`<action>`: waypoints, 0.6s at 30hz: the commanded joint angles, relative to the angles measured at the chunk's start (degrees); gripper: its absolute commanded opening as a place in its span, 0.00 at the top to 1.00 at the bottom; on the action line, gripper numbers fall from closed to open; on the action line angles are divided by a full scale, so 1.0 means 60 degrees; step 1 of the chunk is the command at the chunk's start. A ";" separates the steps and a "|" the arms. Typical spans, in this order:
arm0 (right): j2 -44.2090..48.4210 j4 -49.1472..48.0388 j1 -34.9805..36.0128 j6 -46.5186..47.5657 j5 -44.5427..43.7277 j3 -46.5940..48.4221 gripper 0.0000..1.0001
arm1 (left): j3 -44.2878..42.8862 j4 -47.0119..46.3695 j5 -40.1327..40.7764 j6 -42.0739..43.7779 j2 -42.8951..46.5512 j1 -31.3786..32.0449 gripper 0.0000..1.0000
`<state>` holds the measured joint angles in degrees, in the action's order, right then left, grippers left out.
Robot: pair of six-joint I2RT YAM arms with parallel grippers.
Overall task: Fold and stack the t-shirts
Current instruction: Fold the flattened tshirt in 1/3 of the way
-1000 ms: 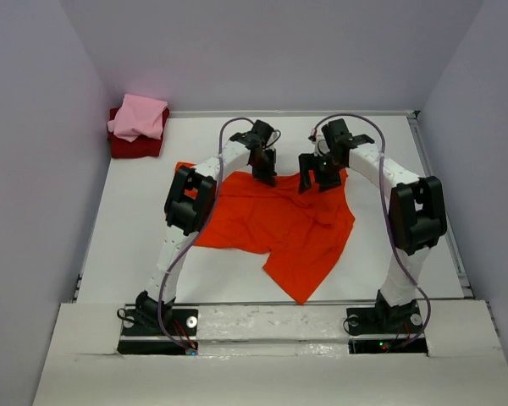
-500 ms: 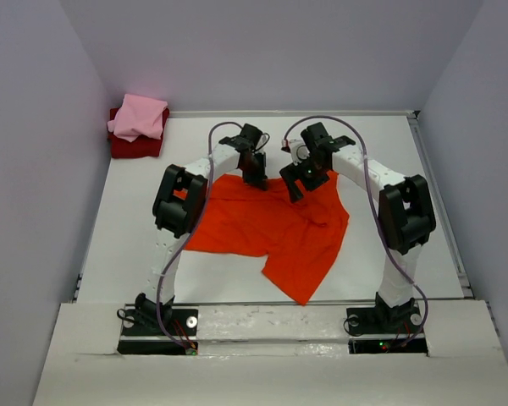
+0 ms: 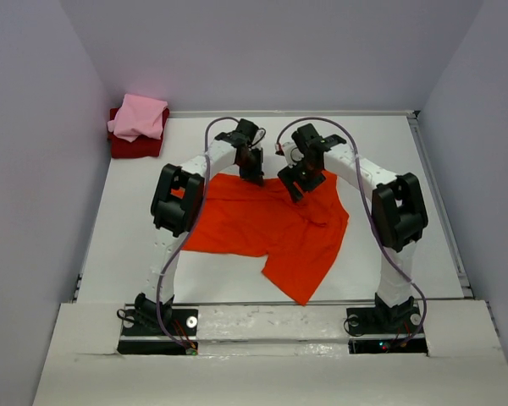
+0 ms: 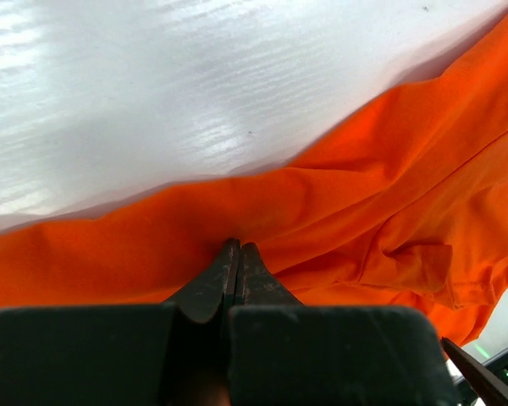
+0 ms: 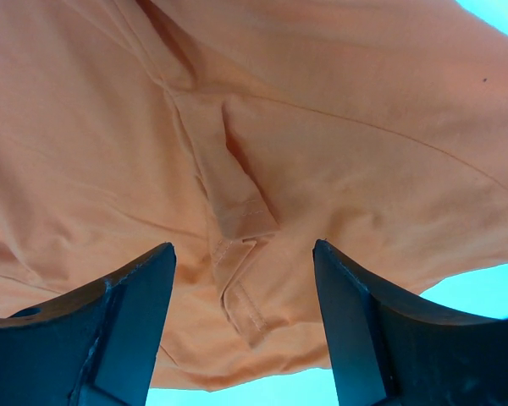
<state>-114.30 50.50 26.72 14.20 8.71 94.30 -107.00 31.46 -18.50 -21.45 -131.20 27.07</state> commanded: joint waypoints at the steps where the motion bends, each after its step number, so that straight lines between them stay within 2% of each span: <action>1: -0.0110 0.0138 0.0073 0.0036 -0.0192 0.0001 0.30 | -0.0506 0.0352 -0.0036 0.0367 0.0098 -0.0205 0.97; 7: -0.0154 0.0182 0.0073 -0.0080 -0.0163 -0.0116 0.30 | -0.0419 0.0279 -0.0139 0.0441 0.0098 -0.0337 0.97; 16: -0.0578 0.0050 0.0249 -0.0300 -0.0030 -0.0116 0.44 | -0.0536 0.0381 -0.0198 0.0558 0.0011 -0.0395 0.97; 18: -0.0666 -0.0023 0.0249 -0.0344 0.0013 -0.0131 0.43 | -0.0565 0.0410 -0.0212 0.0587 0.0010 -0.0410 0.97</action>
<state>-117.34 50.96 27.29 13.02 8.38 93.25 -107.83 32.53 -18.68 -19.38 -131.31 24.91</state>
